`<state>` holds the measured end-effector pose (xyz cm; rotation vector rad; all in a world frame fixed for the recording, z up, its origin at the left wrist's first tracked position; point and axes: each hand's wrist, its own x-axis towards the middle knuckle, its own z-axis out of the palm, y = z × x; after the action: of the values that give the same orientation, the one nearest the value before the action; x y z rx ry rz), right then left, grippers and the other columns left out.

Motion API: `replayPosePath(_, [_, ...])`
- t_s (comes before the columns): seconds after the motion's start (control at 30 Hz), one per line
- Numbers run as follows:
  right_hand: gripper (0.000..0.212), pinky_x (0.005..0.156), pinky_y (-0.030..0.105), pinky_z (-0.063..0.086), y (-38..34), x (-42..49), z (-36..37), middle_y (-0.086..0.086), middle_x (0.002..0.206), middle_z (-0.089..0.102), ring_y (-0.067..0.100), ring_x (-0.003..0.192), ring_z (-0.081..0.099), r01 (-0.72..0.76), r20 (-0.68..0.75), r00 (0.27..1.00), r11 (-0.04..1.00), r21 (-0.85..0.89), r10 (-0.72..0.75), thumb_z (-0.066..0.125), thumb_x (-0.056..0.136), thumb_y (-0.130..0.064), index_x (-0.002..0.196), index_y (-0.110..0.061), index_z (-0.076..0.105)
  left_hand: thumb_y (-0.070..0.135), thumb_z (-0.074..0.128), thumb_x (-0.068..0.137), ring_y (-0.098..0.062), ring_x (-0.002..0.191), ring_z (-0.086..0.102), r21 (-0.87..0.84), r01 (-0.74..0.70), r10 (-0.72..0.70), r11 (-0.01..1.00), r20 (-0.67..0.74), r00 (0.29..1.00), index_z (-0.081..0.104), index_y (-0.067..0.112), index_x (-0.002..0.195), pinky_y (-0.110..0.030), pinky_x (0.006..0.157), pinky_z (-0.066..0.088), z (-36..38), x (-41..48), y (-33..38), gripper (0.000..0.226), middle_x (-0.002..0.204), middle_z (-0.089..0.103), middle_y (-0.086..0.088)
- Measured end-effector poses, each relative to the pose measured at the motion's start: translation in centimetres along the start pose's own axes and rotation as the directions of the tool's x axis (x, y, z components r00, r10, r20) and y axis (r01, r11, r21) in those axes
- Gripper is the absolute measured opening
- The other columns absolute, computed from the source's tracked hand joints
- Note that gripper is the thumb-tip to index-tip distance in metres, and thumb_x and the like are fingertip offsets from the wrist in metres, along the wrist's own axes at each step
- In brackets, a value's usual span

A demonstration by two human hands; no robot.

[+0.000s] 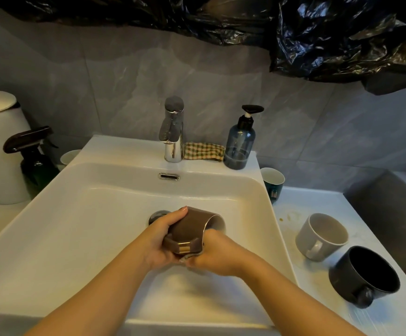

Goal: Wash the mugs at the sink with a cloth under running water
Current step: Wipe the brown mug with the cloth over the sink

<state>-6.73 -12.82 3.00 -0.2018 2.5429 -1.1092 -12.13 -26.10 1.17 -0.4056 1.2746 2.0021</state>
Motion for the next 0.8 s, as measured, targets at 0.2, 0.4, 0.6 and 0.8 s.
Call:
replayPosePath(0.2, [0.02,0.076,0.037,0.054,0.3,-0.1,-3.0,0.014,0.092,0.068,0.027,0.084,0.065,-0.062,0.126,0.992,0.902,0.427,0.009,0.07,0.078,-0.006,0.095,-0.013,0.064,0.037,0.068,0.073,-0.029,0.06,0.065,0.006,-0.01,0.01,1.0,0.015,1.0,0.065,0.008,0.089,-0.037,0.064,0.05,-0.4,0.4,0.5,0.033,0.068,0.068,-0.012])
replayPosePath(0.4, [0.024,0.041,0.023,0.036,-0.8,-0.5,-1.3,0.0,0.05,0.057,0.01,0.04,0.05,-0.102,0.016,0.992,0.707,0.7,0.128,0.051,0.096,-0.02,0.077,-0.005,0.058,0.034,0.062,0.084,-0.03,0.078,0.066,0.02,-0.157,0.157,0.987,0.008,0.988,0.064,0.015,0.109,-0.039,0.062,0.054,0.3,0.5,-0.1,0.032,0.09,0.07,-0.012])
replayPosePath(0.6, [0.016,0.056,0.032,0.045,-0.8,-0.3,0.3,0.006,0.066,0.059,0.014,0.055,0.053,-0.113,0.002,0.992,0.897,0.427,0.124,0.057,0.084,-0.027,0.086,-0.011,0.059,0.02,0.059,0.086,-0.025,0.093,0.065,0.173,-0.359,0.356,0.917,0.047,0.933,0.065,0.025,0.111,-0.032,0.07,0.051,0.4,-0.2,-0.1,0.025,0.104,0.068,-0.01])
replayPosePath(0.8, [0.014,0.044,0.019,0.037,-0.8,-0.7,0.4,-0.004,0.051,0.057,0.009,0.044,0.051,-0.122,0.012,0.991,0.87,0.478,0.133,0.057,0.09,-0.019,0.077,-0.015,0.059,0.022,0.058,0.087,-0.023,0.088,0.066,0.173,-0.337,0.319,0.926,0.124,0.94,0.065,0.026,0.11,-0.028,0.061,0.054,0.6,-0.5,-0.1,0.024,0.103,0.068,-0.01])
